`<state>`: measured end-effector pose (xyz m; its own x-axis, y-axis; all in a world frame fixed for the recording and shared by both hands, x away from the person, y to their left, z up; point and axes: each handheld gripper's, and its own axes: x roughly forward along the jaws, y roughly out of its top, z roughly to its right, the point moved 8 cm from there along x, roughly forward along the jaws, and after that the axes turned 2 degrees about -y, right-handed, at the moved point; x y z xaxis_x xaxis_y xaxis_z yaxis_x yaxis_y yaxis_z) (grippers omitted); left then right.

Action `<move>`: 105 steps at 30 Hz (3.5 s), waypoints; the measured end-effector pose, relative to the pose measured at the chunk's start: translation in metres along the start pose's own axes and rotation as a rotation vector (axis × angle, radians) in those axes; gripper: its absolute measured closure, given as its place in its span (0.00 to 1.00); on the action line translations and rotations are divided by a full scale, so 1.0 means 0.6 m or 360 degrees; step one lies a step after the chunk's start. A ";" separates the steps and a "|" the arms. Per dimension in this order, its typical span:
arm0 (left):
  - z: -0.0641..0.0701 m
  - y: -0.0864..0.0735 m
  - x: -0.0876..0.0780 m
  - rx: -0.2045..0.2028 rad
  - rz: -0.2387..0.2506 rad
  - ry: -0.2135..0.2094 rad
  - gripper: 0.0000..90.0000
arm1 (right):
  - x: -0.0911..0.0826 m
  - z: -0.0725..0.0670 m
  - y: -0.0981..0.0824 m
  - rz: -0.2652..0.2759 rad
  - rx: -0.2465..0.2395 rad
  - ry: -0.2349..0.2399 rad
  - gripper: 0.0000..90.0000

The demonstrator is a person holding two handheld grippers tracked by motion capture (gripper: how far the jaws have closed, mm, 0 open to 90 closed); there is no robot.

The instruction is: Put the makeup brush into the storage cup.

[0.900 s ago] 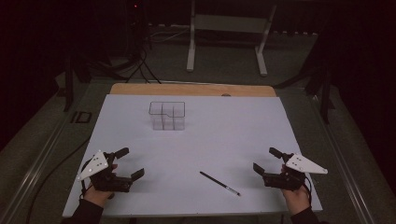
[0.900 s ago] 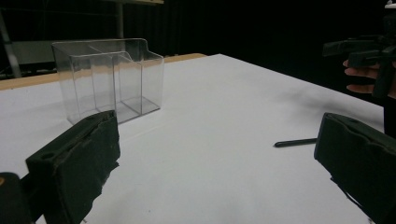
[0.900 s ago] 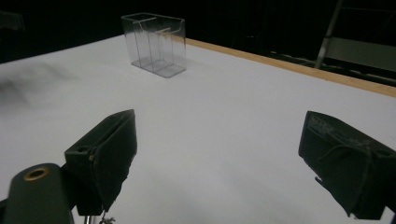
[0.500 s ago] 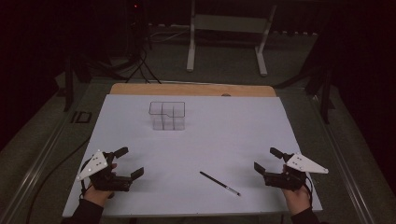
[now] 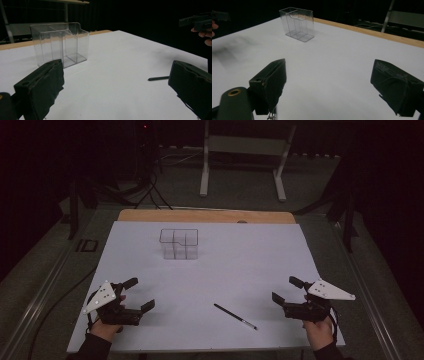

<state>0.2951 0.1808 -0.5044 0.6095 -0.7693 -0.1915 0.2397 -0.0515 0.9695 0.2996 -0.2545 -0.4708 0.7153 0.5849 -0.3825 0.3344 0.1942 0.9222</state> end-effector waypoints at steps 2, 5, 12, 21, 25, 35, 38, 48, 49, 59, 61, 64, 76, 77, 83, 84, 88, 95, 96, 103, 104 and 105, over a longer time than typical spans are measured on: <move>0.001 0.001 0.001 -0.0012 0.0006 -0.0005 0.02 | 0.002 -0.002 0.004 -0.0017 -0.0007 0.0025 0.15; 0.003 0.000 0.003 -0.0012 -0.0002 -0.0012 0.02 | 0.005 -0.009 0.014 -0.0040 -0.0029 0.0071 0.14; 0.004 -0.002 0.004 -0.0009 -0.0014 -0.0013 0.02 | 0.020 -0.028 0.020 -0.0176 -0.0100 0.0162 0.15; 0.006 -0.003 0.006 -0.0005 -0.0025 -0.0022 0.02 | 0.041 -0.044 0.022 -0.0264 -0.0107 0.0256 0.15; 0.005 -0.003 0.007 0.0000 -0.0028 -0.0014 0.02 | 0.049 -0.049 0.019 -0.0328 -0.0114 0.0289 0.15; 0.006 -0.005 0.008 0.0007 -0.0040 -0.0020 0.02 | 0.065 -0.058 0.012 -0.0500 -0.0174 0.0337 0.14; 0.006 -0.005 0.008 0.0003 -0.0038 -0.0023 0.02 | 0.068 -0.063 0.006 -0.0555 -0.0188 0.0358 0.14; 0.007 -0.005 0.008 0.0006 -0.0043 -0.0026 0.02 | 0.083 -0.071 -0.009 -0.0751 -0.0224 0.0363 0.14; 0.007 -0.005 0.009 0.0006 -0.0044 -0.0025 0.02 | 0.084 -0.071 -0.010 -0.0767 -0.0237 0.0365 0.14; 0.008 -0.006 0.009 0.0011 -0.0047 -0.0033 0.02 | 0.099 -0.084 -0.037 -0.1049 -0.0274 0.0371 0.12; 0.008 -0.006 0.009 0.0014 -0.0047 -0.0030 0.02 | 0.103 -0.086 -0.041 -0.1089 -0.0287 0.0365 0.12; 0.008 -0.006 0.009 0.0013 -0.0050 -0.0031 0.02 | 0.105 -0.090 -0.049 -0.1151 -0.0343 0.0349 0.12; 0.008 -0.006 0.009 0.0014 -0.0051 -0.0028 0.02 | 0.108 -0.122 -0.080 -0.1418 -0.0477 0.0437 0.29; 0.008 -0.006 0.009 0.0016 -0.0052 -0.0025 0.02 | 0.108 -0.125 -0.083 -0.1447 -0.0475 0.0448 0.34; 0.007 -0.008 0.009 0.0010 -0.0058 -0.0021 0.02 | 0.108 -0.141 -0.092 -0.1548 -0.0513 0.0456 0.52; 0.007 -0.008 0.009 0.0012 -0.0058 -0.0020 0.02 | 0.108 -0.142 -0.093 -0.1565 -0.0524 0.0452 0.54; 0.007 -0.007 0.008 0.0015 -0.0056 -0.0012 0.02 | 0.109 -0.144 -0.095 -0.1596 -0.0554 0.0430 0.66; 0.003 -0.007 0.006 0.0011 -0.0052 0.0015 0.02 | 0.112 -0.147 -0.107 -0.1660 -0.0617 0.0378 0.77; 0.003 -0.007 0.007 0.0009 -0.0052 0.0013 0.02 | 0.113 -0.147 -0.109 -0.1667 -0.0627 0.0377 0.77; 0.004 -0.007 0.008 0.0007 -0.0053 0.0009 0.02 | 0.118 -0.149 -0.121 -0.1733 -0.0701 0.0325 0.84; 0.004 -0.007 0.007 0.0007 -0.0055 0.0009 0.02 | 0.119 -0.148 -0.124 -0.1742 -0.0718 0.0319 0.87; 0.004 -0.007 0.007 0.0007 -0.0055 0.0009 0.02 | 0.120 -0.148 -0.128 -0.1767 -0.0726 0.0309 0.90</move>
<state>0.2950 0.1761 -0.5091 0.6051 -0.7634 -0.2260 0.2575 -0.0810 0.9629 0.2708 -0.1576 -0.5640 0.0603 0.0251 -0.9979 0.4319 0.9006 0.0487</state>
